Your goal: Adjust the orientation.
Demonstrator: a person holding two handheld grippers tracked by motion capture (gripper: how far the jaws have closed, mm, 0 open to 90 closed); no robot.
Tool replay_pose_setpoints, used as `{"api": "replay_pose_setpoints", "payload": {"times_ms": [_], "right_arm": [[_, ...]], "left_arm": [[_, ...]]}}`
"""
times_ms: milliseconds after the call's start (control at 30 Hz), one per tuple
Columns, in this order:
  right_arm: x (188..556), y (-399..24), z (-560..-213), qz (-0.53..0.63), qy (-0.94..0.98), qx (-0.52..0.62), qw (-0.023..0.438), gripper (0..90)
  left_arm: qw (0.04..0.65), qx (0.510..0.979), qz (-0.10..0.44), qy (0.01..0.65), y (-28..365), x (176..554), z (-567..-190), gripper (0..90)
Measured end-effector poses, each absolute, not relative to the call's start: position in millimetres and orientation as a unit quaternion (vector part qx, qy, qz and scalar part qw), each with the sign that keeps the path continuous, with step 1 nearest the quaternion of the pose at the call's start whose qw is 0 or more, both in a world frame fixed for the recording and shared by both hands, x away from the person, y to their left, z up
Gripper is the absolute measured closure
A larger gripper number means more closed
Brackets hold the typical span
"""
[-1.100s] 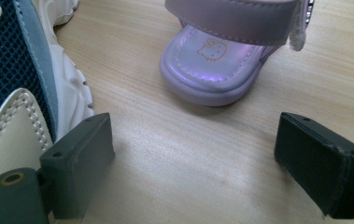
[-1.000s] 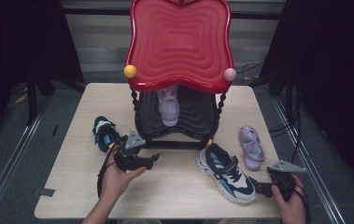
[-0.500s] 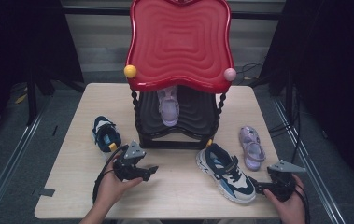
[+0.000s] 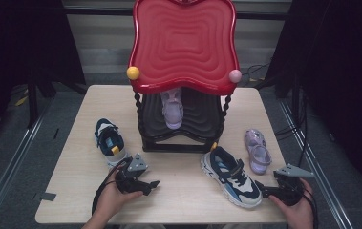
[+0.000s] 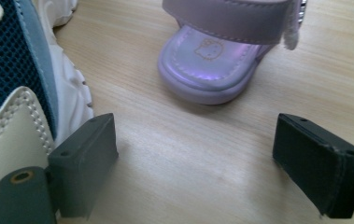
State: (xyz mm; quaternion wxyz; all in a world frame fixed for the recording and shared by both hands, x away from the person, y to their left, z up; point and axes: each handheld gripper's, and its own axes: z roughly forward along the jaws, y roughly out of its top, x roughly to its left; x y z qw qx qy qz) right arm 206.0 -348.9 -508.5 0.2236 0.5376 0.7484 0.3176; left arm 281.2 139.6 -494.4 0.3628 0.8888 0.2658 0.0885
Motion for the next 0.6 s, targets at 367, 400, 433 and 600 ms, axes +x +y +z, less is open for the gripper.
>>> {"api": "replay_pose_setpoints", "payload": {"times_ms": [367, 400, 433, 600], "right_arm": [[204, -355, -490, 0.335, 0.733, 0.544, 0.233, 15.8], [204, -355, -488, 0.337, 0.732, 0.544, 0.235, 16.1], [205, -355, -485, 0.339, 0.730, 0.545, 0.235, 16.7], [210, -355, -471, 0.351, 0.721, 0.545, 0.244, 21.5]], "left_arm": [[0.372, 0.888, 0.095, 0.254, 145, 277, -504, 23.5], [0.376, 0.887, 0.093, 0.252, 145, 278, -505, 22.9], [0.378, 0.886, 0.093, 0.252, 146, 277, -505, 22.3], [0.386, 0.882, 0.094, 0.252, 145, 276, -508, 18.4]]}}
